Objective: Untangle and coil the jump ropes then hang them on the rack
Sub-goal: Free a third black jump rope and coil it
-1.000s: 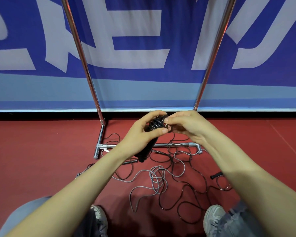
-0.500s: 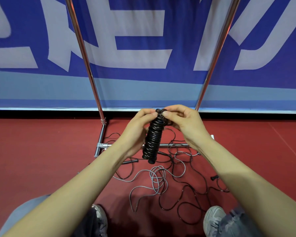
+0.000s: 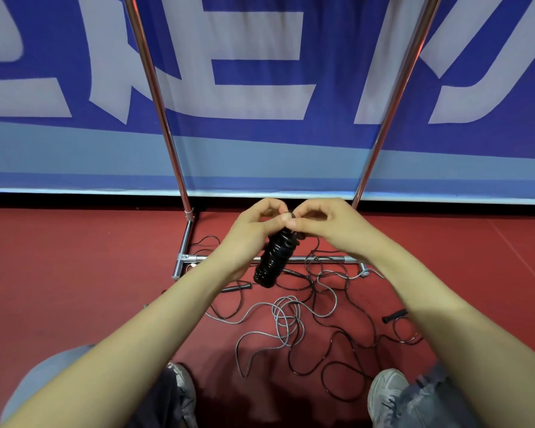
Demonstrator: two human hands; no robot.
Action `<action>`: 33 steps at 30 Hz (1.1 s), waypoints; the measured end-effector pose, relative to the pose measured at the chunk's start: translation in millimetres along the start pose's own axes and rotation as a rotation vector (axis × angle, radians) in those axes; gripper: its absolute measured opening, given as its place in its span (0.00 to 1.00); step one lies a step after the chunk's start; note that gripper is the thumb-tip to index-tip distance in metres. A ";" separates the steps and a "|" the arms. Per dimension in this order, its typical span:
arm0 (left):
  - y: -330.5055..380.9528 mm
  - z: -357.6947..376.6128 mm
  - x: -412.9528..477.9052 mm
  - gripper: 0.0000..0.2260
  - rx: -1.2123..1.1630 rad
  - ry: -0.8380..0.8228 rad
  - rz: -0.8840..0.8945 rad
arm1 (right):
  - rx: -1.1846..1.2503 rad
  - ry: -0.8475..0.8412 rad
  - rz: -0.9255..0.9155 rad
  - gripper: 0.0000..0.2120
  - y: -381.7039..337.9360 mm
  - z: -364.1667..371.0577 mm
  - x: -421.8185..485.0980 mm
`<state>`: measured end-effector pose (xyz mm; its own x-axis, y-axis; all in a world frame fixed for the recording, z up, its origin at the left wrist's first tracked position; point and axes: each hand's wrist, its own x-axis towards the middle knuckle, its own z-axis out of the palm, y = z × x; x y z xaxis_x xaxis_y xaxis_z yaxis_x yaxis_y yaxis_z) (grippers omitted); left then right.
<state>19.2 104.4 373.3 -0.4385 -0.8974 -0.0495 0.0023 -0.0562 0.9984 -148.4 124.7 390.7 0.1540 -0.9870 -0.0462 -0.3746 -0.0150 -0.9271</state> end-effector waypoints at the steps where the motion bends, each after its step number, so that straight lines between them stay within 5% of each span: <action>1: -1.3 0.6 0.6 0.05 -0.006 0.001 0.015 | 0.012 -0.001 0.003 0.05 -0.8 -2.7 0.4; 14: -10.3 10.7 9.9 0.11 -0.049 -0.115 0.082 | 0.243 0.210 -0.016 0.04 -4.3 -11.9 -2.1; 20: -4.2 7.5 16.0 0.14 0.061 -0.090 0.072 | 0.365 0.440 0.032 0.05 -0.7 -6.4 2.6; 27: -0.5 12.3 16.1 0.15 0.043 -0.251 0.059 | 0.568 0.492 0.126 0.06 -4.5 -16.5 8.4; 33: -6.8 15.4 14.9 0.12 0.017 -0.139 -0.046 | 0.186 0.415 0.020 0.03 -0.9 -10.7 11.4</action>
<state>-1.2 98.1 366.2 -0.5583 -0.8245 -0.0920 -0.0352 -0.0872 0.9956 -156.1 111.7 395.0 -0.2451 -0.9681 0.0526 -0.1974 -0.0033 -0.9803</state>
